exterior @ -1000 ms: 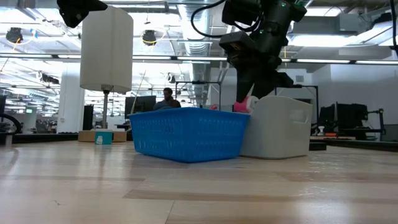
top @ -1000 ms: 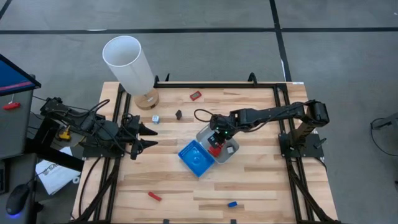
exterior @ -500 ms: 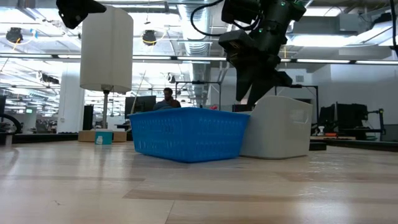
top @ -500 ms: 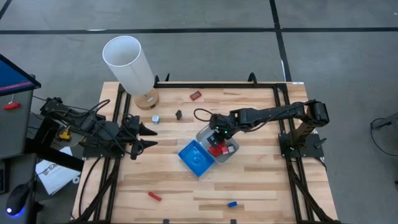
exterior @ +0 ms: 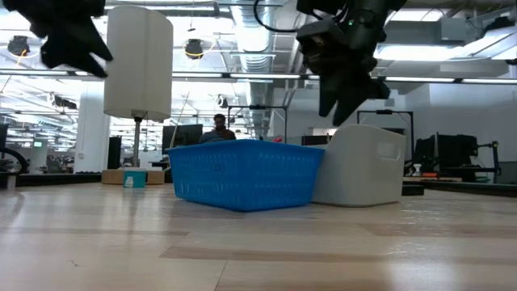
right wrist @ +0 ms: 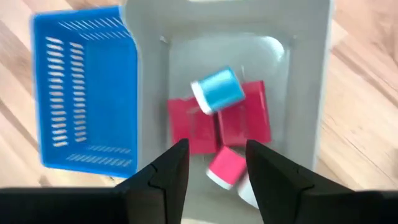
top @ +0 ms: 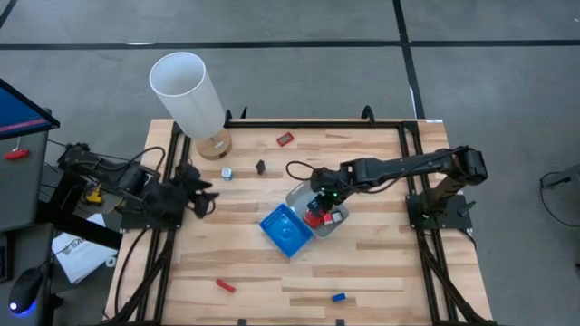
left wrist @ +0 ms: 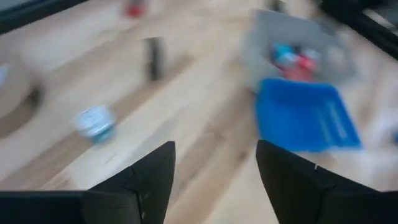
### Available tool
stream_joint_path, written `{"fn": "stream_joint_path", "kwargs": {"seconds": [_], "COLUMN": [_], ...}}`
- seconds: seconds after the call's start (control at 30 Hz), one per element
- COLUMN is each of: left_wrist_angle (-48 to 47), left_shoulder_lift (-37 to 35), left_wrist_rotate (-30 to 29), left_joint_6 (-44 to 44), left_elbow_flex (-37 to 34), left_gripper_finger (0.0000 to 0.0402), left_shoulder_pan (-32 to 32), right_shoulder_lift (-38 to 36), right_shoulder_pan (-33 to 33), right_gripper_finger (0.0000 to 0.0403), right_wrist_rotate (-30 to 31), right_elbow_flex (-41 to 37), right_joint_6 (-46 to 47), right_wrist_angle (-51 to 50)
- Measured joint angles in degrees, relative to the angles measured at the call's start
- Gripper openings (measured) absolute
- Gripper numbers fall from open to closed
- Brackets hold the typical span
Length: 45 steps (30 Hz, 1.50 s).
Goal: Pick & Place Office items
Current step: Put the blue charger adapter into the gray bin
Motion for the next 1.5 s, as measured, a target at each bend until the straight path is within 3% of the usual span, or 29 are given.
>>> {"fn": "stream_joint_path", "kwargs": {"seconds": [0.17, 0.3, 0.47, 0.67, 0.9, 1.03, 1.27, 1.5], "left_wrist_angle": [-1.89, -0.68, 1.66, 5.81, 11.50, 15.03, 18.27, 18.26], "left_shoulder_lift": [0.27, 2.94, 10.37, 19.62, 31.43, 36.69, 37.55, 37.65], "left_wrist_rotate": [-0.79, 4.27, 12.66, 14.17, 13.48, 7.21, -6.34, -6.74], "left_joint_6": [-10.87, -12.14, -7.17, -1.51, 0.02, -1.51, -7.39, -20.86], "left_elbow_flex": [0.00, 0.02, 0.00, 0.00, 0.02, 0.02, -0.48, -7.43], "left_gripper_finger": [0.0252, 0.0270, 0.0277, 0.0287, 0.0286, 0.0286, 0.0286, 0.0285], "left_shoulder_pan": [6.71, 15.05, 26.72, 34.82, 34.94, 32.80, 27.74, 25.49], "right_shoulder_lift": [-0.58, -1.01, -2.98, -8.76, -16.52, -19.81, -23.45, -24.61], "right_shoulder_pan": [0.41, 0.22, -0.23, -0.43, -0.37, 0.32, 1.92, 2.34], "right_gripper_finger": [0.0153, 0.0155, 0.0155, 0.0153, 0.0142, 0.0137, 0.0137, 0.0137], "right_wrist_rotate": [0.63, 0.65, 0.59, 0.62, 4.28, 6.53, 9.26, 9.24], "right_elbow_flex": [0.04, 0.02, 0.00, 0.00, 0.00, 0.00, 0.04, 0.02], "right_joint_6": [0.12, -0.69, -1.08, -0.64, 1.06, 0.22, 0.18, 0.13], "right_wrist_angle": [0.49, 0.54, 1.00, 2.68, 3.40, 5.51, 7.62, 8.57]}}
